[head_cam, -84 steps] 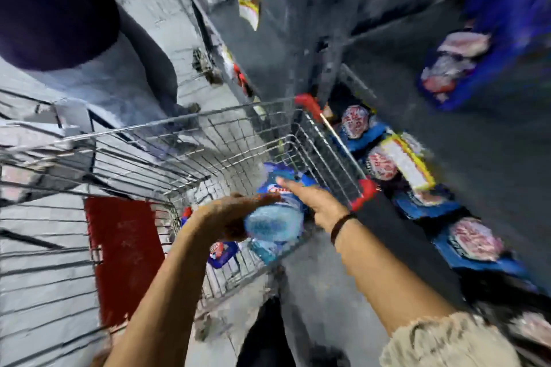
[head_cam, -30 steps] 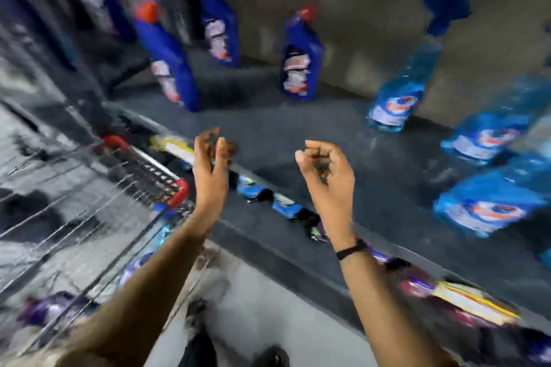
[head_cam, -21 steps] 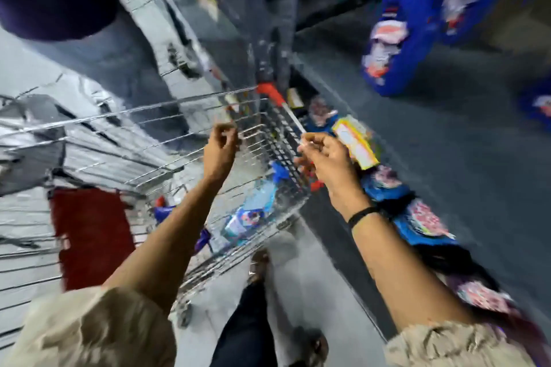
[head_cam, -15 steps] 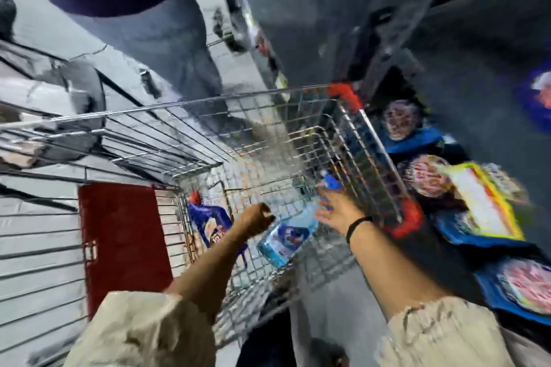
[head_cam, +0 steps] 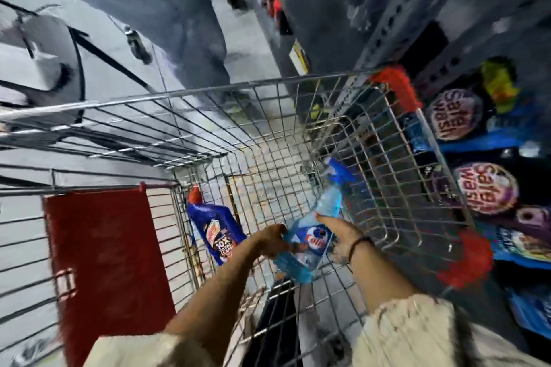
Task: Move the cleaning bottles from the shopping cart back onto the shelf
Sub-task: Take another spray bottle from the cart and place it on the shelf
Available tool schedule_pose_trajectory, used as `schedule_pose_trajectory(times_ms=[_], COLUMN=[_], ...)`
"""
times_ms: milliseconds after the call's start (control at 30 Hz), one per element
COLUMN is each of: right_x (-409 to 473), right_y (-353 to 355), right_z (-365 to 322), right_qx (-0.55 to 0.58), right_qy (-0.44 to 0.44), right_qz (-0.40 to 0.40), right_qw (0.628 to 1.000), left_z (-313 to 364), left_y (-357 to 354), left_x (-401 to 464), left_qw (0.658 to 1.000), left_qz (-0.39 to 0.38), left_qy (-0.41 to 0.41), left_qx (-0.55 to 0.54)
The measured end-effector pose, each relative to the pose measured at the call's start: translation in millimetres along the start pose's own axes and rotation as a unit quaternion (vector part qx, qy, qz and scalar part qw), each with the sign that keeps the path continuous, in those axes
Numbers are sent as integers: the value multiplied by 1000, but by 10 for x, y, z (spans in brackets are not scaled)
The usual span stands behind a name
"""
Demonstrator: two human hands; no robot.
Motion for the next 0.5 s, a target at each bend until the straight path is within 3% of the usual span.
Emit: schedule_pose_trajectory(times_ms=[100, 233, 400, 500], right_x=[-260, -924, -2061, -2714], right_y=[-40, -159, -215, -80], right_z=[-255, -535, -589, -401], right_qx=[-10, -23, -26, -69], right_qy=[45, 83, 171, 225], right_qz=[-43, -72, -97, -102], right_qw=[998, 994, 980, 967], left_z=[371, 844, 1092, 1172], left_y=[-116, -412, -781, -1131], left_x=[-486, -1106, -1819, -2063], left_qw=[988, 943, 923, 939], left_qz=[-41, -77, -29, -11], left_qy=[-50, -127, -163, -192], left_qx=[-138, -299, -348, -284])
Point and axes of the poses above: each hand's wrist, its own x-axis towards the middle knuckle, its own y-axis out of the back of the hand, z = x × y, the point moved 8 cm from there along x, towards the middle knuckle, and after that the axes turned 15 degrees about -z, right-handed, at the moved point
